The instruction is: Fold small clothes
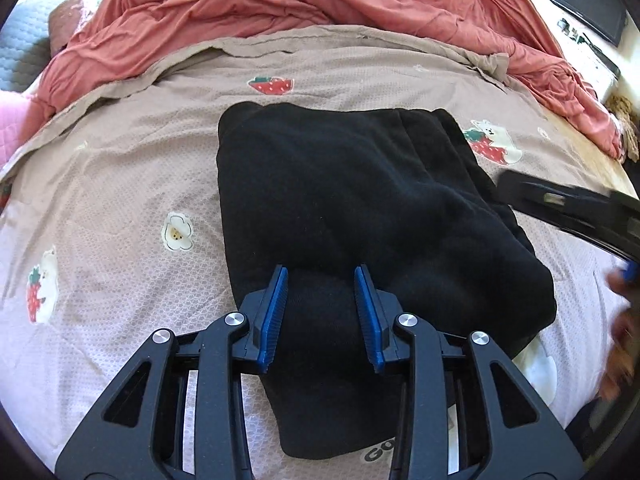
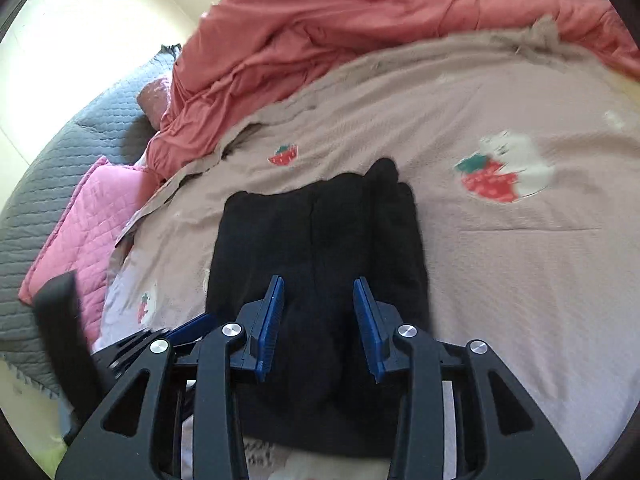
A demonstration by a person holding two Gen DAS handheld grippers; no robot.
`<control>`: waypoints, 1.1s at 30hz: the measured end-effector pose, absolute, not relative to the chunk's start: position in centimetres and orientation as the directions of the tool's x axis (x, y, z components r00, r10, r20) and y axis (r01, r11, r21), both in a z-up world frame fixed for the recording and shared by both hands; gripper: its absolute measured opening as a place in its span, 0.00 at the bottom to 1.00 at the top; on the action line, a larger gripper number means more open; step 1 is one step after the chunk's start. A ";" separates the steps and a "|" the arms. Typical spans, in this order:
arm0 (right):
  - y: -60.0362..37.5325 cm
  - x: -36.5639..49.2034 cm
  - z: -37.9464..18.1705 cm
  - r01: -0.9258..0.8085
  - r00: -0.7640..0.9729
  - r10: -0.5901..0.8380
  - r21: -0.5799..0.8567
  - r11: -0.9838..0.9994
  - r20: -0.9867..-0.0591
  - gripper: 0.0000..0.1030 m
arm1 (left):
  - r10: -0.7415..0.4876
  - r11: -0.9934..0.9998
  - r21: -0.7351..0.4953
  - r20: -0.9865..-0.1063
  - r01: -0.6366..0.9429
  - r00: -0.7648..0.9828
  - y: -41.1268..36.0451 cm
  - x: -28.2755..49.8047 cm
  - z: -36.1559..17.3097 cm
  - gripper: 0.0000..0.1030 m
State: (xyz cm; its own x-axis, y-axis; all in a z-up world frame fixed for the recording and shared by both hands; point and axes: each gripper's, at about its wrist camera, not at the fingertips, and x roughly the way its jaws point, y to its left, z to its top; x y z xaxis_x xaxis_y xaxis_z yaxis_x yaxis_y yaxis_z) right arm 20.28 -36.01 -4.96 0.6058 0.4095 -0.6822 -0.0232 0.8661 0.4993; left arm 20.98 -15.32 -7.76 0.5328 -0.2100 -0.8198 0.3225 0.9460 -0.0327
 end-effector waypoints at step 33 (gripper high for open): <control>-37.0 21.7 -5.8 -0.027 0.608 0.361 0.436 0.899 -0.707 0.22 | -0.253 0.938 -0.087 -0.834 0.337 0.489 -16.9 20.2 -6.9 0.43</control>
